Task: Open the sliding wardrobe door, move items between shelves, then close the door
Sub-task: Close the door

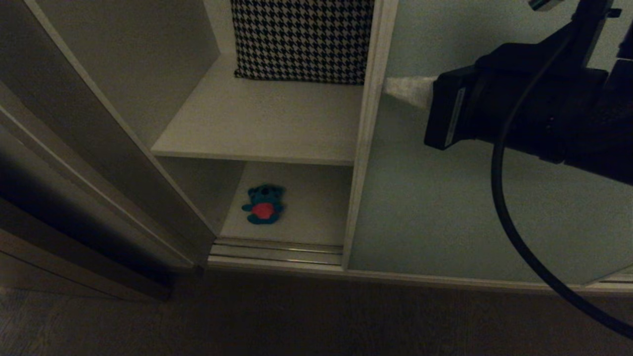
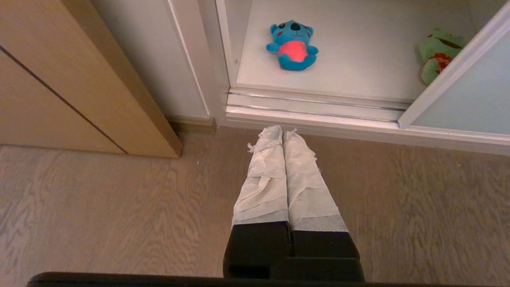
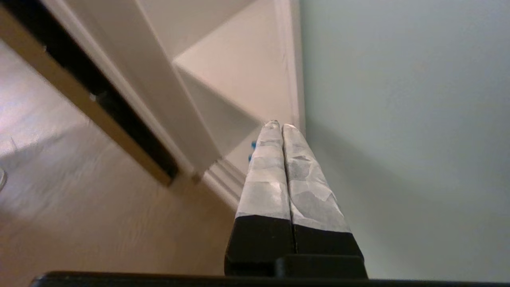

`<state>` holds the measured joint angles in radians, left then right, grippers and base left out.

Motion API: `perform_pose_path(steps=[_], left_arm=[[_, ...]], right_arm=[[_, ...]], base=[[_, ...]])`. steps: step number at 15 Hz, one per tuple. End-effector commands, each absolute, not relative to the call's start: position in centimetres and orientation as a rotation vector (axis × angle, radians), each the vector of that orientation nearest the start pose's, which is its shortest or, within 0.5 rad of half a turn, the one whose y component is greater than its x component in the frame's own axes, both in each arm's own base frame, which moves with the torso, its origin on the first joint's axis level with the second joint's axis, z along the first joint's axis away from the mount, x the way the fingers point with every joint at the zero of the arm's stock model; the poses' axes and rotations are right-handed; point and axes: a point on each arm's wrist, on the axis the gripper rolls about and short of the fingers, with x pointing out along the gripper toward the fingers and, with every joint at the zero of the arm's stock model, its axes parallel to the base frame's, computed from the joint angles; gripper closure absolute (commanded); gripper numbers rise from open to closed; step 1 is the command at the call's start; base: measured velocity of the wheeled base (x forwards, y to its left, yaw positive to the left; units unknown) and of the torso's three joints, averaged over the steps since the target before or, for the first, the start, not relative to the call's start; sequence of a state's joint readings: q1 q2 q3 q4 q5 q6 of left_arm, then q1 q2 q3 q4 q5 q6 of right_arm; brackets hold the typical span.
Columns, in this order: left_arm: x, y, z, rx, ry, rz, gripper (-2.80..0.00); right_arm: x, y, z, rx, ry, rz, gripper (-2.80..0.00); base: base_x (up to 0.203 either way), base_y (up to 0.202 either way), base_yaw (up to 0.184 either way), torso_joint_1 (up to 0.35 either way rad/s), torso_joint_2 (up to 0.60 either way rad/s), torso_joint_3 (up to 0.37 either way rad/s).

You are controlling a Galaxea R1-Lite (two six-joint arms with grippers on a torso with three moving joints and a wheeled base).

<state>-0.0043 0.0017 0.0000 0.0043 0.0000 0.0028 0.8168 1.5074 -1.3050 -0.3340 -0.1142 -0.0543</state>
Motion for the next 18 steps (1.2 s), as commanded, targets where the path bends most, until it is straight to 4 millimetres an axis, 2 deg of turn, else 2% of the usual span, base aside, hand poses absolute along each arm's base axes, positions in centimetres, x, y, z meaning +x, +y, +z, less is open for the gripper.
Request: perform_pose_path(steps=[1,6,9,14,18], left_arm=[[-2.3,0.0,7.5,0.003,0.008,-0.003,0.0],[-2.3,0.0,7.5,0.003,0.008,-0.005,0.0],[-2.3,0.0,7.5,0.003,0.008,-0.005,0.0],[-2.3,0.0,7.5,0.003,0.008,-0.005,0.0],[-2.3,0.0,7.5,0.003,0.008,-0.004,0.0]], right_arm=[[19.6,20.4,34.6,0.011,-0.142,0.676,0.0],[20.4,19.8,34.8,0.012,-0.152,0.642,0.0],[19.9,19.1,35.1,0.014,-0.156,0.636,0.0],[20.1,18.8,34.6,0.025,-0.143,0.605,0.0],[20.9,19.9,34.4,0.041,-0.164,0.601,0.0]], base=[[0.0,0.0,0.0,0.0,0.0,0.0],[0.0,0.0,0.0,0.0,0.0,0.0],[0.0,0.0,0.0,0.0,0.0,0.0],[0.0,0.0,0.0,0.0,0.0,0.0],[0.0,0.0,0.0,0.0,0.0,0.0]])
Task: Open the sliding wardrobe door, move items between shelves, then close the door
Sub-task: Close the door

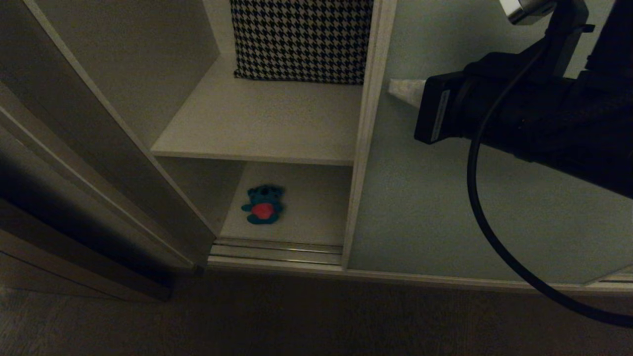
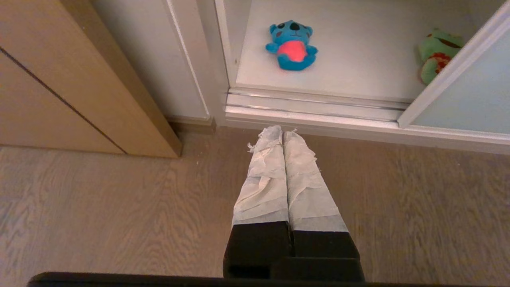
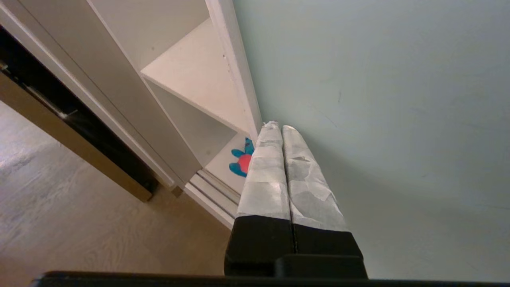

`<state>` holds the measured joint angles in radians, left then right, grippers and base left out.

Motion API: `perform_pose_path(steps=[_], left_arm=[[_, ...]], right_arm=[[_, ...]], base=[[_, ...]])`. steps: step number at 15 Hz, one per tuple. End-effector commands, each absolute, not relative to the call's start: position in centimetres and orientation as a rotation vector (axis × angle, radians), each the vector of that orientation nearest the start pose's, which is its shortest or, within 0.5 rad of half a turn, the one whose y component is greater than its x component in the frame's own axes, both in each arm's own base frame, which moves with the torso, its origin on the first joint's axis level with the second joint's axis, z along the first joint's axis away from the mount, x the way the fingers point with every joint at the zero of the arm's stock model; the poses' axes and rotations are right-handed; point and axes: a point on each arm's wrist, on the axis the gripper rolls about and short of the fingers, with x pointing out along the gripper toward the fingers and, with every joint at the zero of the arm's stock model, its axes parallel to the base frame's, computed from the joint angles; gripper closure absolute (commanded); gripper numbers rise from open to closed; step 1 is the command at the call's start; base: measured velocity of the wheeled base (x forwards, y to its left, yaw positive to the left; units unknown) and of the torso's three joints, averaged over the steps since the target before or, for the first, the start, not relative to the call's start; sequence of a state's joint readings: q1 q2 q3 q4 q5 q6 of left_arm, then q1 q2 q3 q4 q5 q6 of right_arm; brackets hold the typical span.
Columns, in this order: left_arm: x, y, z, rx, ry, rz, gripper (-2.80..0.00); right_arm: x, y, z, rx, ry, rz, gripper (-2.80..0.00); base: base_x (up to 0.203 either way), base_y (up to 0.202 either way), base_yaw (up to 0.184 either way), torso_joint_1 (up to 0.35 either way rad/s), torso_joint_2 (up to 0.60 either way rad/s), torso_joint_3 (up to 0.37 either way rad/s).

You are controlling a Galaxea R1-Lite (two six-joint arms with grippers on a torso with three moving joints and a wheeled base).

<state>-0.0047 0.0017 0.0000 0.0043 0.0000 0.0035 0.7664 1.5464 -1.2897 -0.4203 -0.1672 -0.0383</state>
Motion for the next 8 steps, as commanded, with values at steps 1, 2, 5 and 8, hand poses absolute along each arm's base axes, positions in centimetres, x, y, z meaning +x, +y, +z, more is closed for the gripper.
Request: perform_pose_path(steps=[1,2,5,8], left_arm=[[-2.3,0.0,7.5,0.003,0.008,-0.004,0.0],[-2.3,0.0,7.5,0.003,0.008,-0.004,0.0],[-2.3,0.0,7.5,0.003,0.008,-0.005,0.0],[-2.3,0.0,7.5,0.003,0.008,-0.004,0.0]], right_arm=[[20.8,20.5,34.4,0.04,-0.162,0.616,0.0],[20.8,21.3,34.5,0.041,-0.162,0.636,0.0],[21.0,22.7,34.6,0.042,-0.163,0.662,0.0],[20.3,24.5,34.7,0.03,-0.148,0.719,0.0]], base=[[0.0,0.0,0.0,0.0,0.0,0.0],[0.0,0.0,0.0,0.0,0.0,0.0],[0.0,0.0,0.0,0.0,0.0,0.0],[0.0,0.0,0.0,0.0,0.0,0.0]])
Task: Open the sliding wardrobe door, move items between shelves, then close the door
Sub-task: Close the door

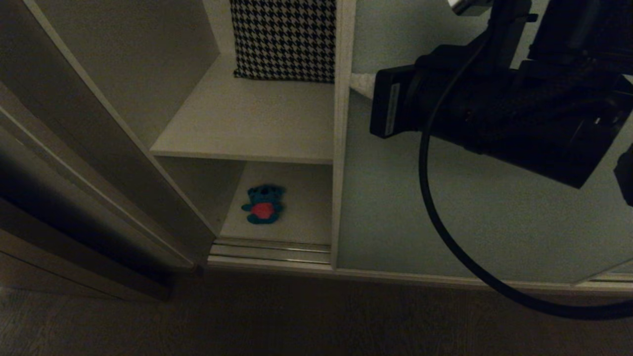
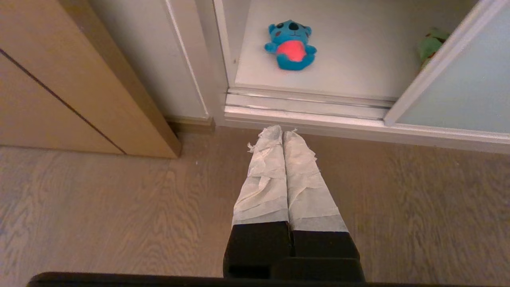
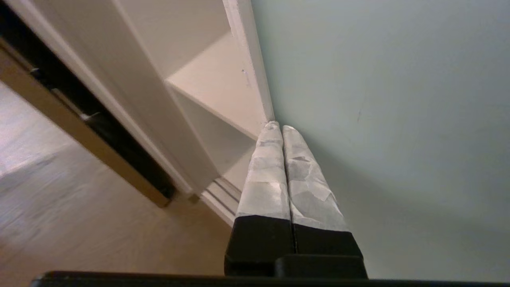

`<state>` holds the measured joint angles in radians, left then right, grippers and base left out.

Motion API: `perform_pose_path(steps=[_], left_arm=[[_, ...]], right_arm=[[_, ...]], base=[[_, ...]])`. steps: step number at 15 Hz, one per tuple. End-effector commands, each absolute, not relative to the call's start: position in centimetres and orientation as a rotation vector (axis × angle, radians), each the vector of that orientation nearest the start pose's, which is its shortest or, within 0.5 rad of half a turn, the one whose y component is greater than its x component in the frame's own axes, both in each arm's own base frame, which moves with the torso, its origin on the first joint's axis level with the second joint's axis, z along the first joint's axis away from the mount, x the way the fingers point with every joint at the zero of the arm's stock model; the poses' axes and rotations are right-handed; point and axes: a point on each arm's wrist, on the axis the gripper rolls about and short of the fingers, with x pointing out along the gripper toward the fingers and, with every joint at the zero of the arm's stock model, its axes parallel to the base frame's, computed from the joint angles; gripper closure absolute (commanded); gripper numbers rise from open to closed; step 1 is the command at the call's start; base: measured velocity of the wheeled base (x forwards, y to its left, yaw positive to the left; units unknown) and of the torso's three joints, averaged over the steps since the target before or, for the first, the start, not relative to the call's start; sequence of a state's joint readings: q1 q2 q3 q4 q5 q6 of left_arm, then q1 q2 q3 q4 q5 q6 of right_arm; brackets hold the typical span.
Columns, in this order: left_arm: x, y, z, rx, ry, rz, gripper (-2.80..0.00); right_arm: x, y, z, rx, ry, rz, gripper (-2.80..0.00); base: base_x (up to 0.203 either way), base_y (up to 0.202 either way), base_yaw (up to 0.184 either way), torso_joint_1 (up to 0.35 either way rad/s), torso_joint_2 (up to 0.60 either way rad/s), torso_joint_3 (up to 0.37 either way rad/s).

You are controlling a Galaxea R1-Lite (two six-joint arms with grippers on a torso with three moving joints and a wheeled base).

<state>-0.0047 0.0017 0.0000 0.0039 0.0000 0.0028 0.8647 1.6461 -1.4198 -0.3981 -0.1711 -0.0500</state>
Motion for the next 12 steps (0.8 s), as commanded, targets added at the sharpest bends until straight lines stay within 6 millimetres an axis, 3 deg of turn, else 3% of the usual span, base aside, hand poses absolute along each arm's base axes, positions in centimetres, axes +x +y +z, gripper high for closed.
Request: perform_pose_path(steps=[1,6,9,12], left_arm=[[-2.3,0.0,7.5,0.003,0.008,-0.003,0.0],[-2.3,0.0,7.5,0.003,0.008,-0.005,0.0],[-2.3,0.0,7.5,0.003,0.008,-0.005,0.0],[-2.3,0.0,7.5,0.003,0.008,-0.004,0.0]], right_arm=[[19.9,24.9,34.7,0.03,-0.136,0.738,0.0],[16.9,26.4,34.7,-0.027,-0.061,0.854,0.0],[15.0,23.5,36.7,0.016,-0.108,0.815,0.0],[13.7,19.0,36.4,0.012,-0.097,0.674,0.0]], base=[[0.0,0.0,0.0,0.0,0.0,0.0],[0.0,0.0,0.0,0.0,0.0,0.0],[0.0,0.0,0.0,0.0,0.0,0.0],[0.0,0.0,0.0,0.0,0.0,0.0]])
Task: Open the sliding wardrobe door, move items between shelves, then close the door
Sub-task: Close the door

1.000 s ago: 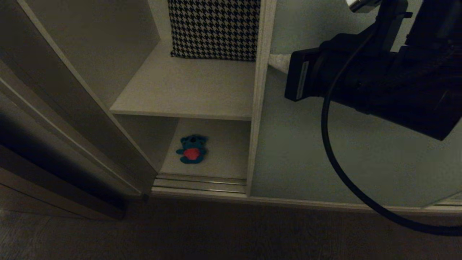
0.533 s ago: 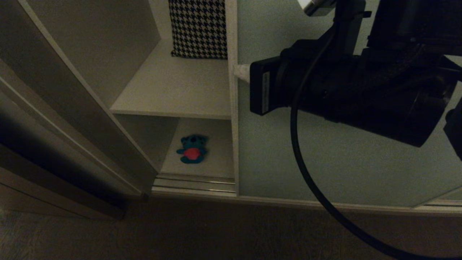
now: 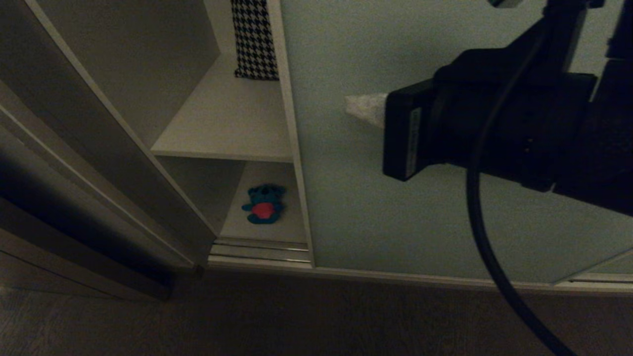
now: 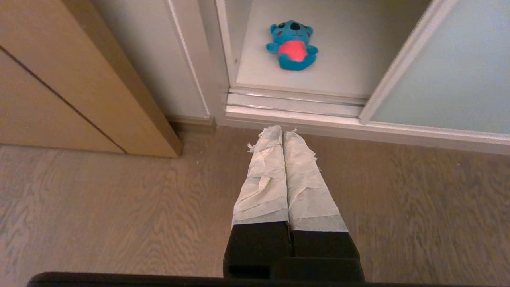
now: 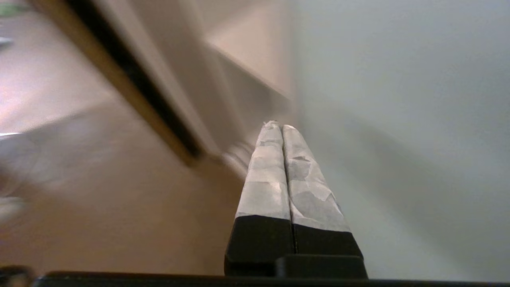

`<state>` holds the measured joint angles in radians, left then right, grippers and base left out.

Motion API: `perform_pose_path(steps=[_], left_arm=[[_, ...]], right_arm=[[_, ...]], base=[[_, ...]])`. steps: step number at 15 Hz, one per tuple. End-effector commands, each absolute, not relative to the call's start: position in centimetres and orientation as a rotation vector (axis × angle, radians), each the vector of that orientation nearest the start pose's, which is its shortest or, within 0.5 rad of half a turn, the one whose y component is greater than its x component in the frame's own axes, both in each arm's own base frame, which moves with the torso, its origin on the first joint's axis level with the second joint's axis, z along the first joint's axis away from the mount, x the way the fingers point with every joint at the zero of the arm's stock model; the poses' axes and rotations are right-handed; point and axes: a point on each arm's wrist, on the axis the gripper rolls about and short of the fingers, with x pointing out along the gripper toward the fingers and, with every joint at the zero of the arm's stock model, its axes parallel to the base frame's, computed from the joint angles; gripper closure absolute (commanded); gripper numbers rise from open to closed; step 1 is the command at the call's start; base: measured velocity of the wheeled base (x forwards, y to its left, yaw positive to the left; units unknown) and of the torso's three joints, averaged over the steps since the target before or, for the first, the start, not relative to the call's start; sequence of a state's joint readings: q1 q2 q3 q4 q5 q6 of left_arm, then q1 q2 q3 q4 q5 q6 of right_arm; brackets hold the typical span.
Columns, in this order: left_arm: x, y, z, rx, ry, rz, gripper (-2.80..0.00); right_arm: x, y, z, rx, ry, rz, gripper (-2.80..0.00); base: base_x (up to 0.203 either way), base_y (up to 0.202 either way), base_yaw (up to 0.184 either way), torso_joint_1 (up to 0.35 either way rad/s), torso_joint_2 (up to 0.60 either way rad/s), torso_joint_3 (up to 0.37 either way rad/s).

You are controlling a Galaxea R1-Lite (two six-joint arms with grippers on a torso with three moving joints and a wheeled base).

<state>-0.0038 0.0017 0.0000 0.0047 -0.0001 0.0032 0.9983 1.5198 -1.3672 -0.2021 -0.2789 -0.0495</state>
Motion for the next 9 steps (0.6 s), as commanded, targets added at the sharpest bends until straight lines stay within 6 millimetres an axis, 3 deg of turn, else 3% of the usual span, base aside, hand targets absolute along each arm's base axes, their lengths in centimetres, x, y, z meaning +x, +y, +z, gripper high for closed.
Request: perform_pose_path(steps=[1,6,9], left_arm=[[-2.3,0.0,7.5,0.003,0.008,-0.005,0.0],[-2.3,0.0,7.5,0.003,0.008,-0.004,0.0],[-2.3,0.0,7.5,0.003,0.008,-0.005,0.0]], right_arm=[[13.2,17.2,36.3,0.013,-0.097,0.638,0.0],[11.0,8.5,35.1,-0.023,-0.1,0.448,0.0],[8.2,3.5,32.8,-0.104,-0.059,0.368,0.0]], base=[[0.0,0.0,0.0,0.0,0.0,0.0],[0.0,0.0,0.0,0.0,0.0,0.0],[0.0,0.0,0.0,0.0,0.0,0.0]])
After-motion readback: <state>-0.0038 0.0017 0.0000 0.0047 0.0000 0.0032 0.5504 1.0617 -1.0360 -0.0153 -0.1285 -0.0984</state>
